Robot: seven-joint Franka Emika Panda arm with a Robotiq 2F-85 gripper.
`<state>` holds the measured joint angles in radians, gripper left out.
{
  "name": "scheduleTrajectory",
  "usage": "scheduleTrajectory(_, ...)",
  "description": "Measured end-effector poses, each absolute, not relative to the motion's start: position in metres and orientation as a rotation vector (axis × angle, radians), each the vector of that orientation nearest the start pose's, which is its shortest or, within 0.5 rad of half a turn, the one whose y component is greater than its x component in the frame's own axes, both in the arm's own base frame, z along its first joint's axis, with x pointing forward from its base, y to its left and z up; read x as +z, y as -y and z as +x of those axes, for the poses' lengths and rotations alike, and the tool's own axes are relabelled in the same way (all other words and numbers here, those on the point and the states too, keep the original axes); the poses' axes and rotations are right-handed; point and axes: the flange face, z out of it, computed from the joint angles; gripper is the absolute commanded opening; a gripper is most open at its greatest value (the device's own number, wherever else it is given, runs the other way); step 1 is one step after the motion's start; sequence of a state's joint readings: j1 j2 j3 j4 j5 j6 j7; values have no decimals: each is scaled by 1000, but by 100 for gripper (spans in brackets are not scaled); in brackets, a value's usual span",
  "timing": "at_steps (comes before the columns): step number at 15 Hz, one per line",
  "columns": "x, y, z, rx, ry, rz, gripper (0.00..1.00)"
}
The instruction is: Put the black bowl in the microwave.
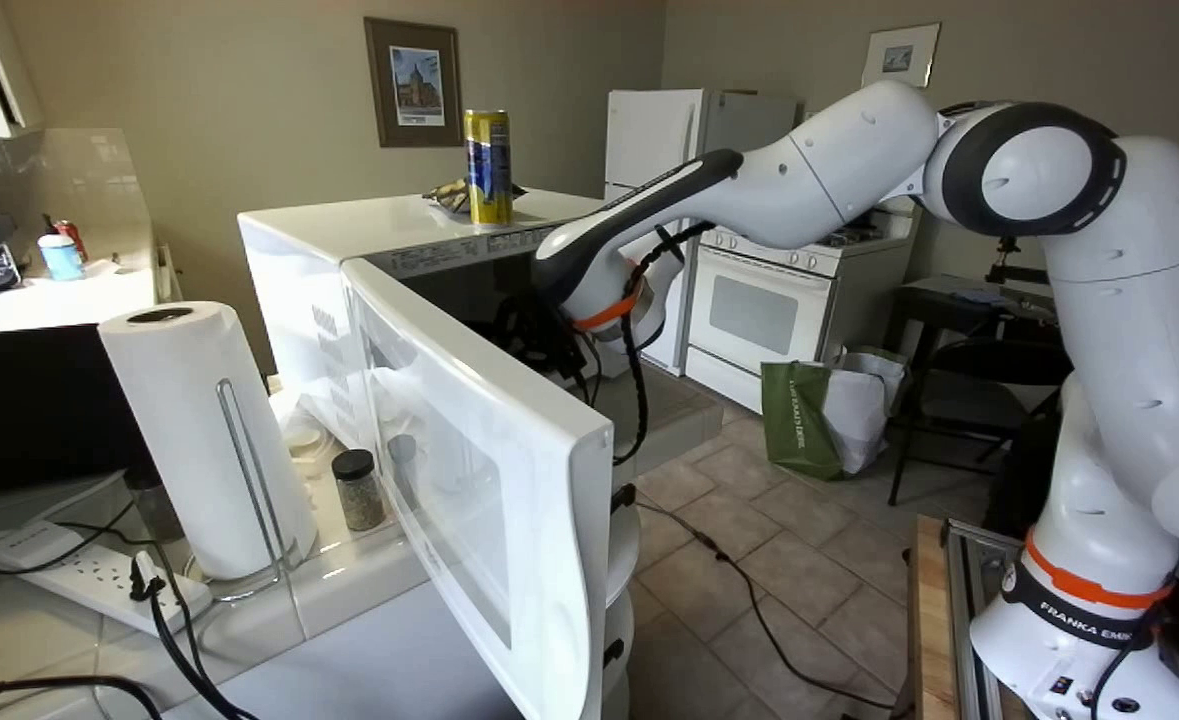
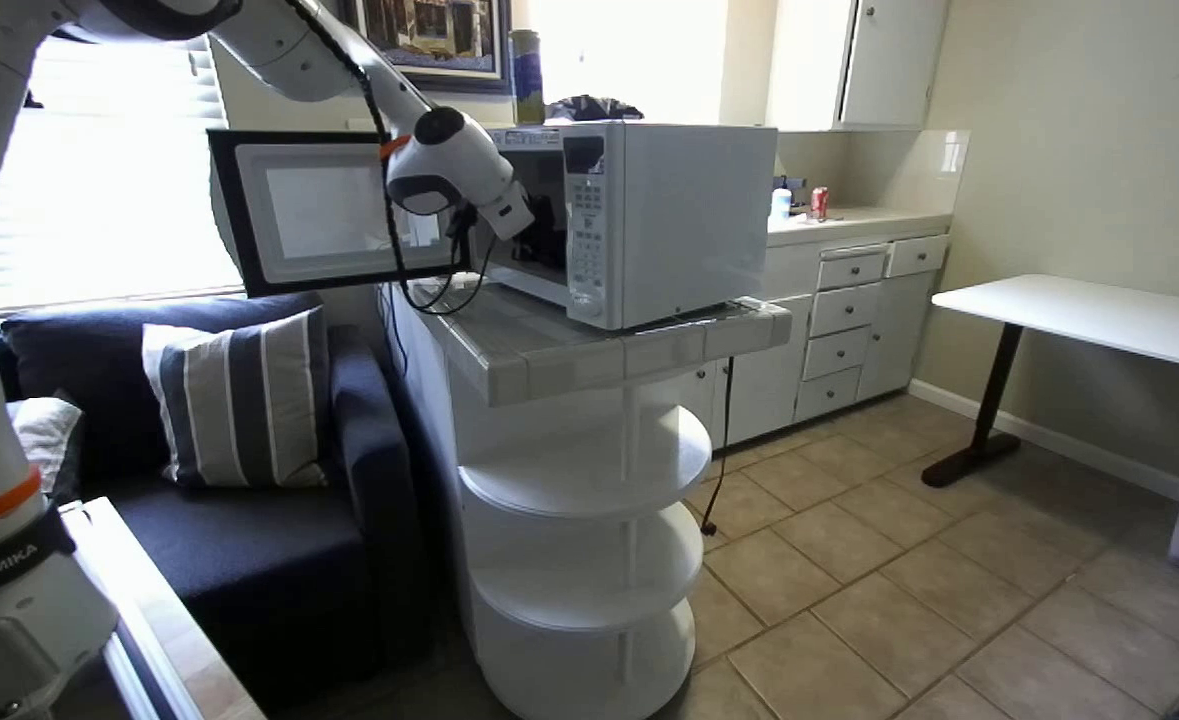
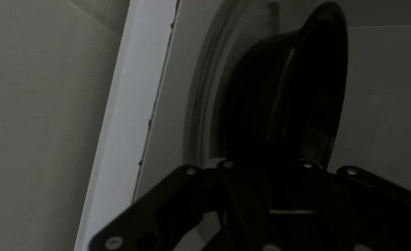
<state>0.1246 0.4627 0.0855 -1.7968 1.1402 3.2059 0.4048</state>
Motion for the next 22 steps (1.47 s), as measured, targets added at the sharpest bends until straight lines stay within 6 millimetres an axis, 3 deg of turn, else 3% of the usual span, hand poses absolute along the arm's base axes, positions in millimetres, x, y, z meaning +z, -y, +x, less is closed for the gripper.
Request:
scheduleTrajectory(5,370,-54,674,-775,-1477,-1808,99)
scheduleTrajectory(16,403,-43,658,-726,-1363,-1899,100)
scheduleTrajectory(22,395,-32,635,-535,-1234,-2087,100)
